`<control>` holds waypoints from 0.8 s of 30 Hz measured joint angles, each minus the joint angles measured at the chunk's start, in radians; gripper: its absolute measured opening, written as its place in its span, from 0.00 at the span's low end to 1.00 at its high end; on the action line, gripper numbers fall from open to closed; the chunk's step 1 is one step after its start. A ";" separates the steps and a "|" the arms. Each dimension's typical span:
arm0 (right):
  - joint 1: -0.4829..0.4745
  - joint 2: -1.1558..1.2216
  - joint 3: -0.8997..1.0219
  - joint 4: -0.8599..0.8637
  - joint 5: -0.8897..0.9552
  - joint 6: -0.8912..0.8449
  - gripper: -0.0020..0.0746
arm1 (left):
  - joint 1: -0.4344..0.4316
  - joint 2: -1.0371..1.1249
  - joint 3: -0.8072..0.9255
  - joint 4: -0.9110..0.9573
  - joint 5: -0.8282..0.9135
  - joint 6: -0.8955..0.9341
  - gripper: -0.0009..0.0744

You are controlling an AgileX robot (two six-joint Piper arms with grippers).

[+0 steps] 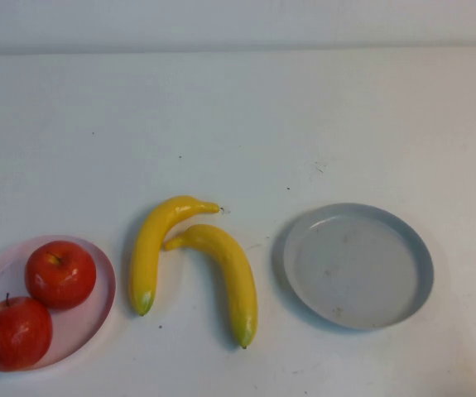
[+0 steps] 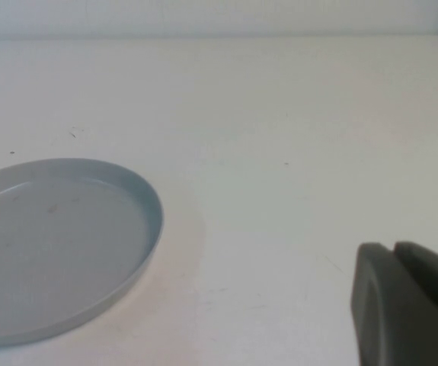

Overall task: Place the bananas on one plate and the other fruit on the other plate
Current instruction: Put another type of fruit in the right plate

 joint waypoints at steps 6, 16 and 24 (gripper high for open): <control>0.000 0.000 0.000 0.000 0.000 0.000 0.00 | 0.095 -0.033 0.004 -0.085 0.031 0.110 0.01; 0.000 0.000 0.000 0.000 0.000 0.000 0.00 | 0.147 -0.072 0.004 0.259 0.411 -0.295 0.01; 0.000 0.000 0.000 0.000 0.000 0.000 0.00 | 0.147 -0.072 0.004 0.325 0.625 -0.371 0.01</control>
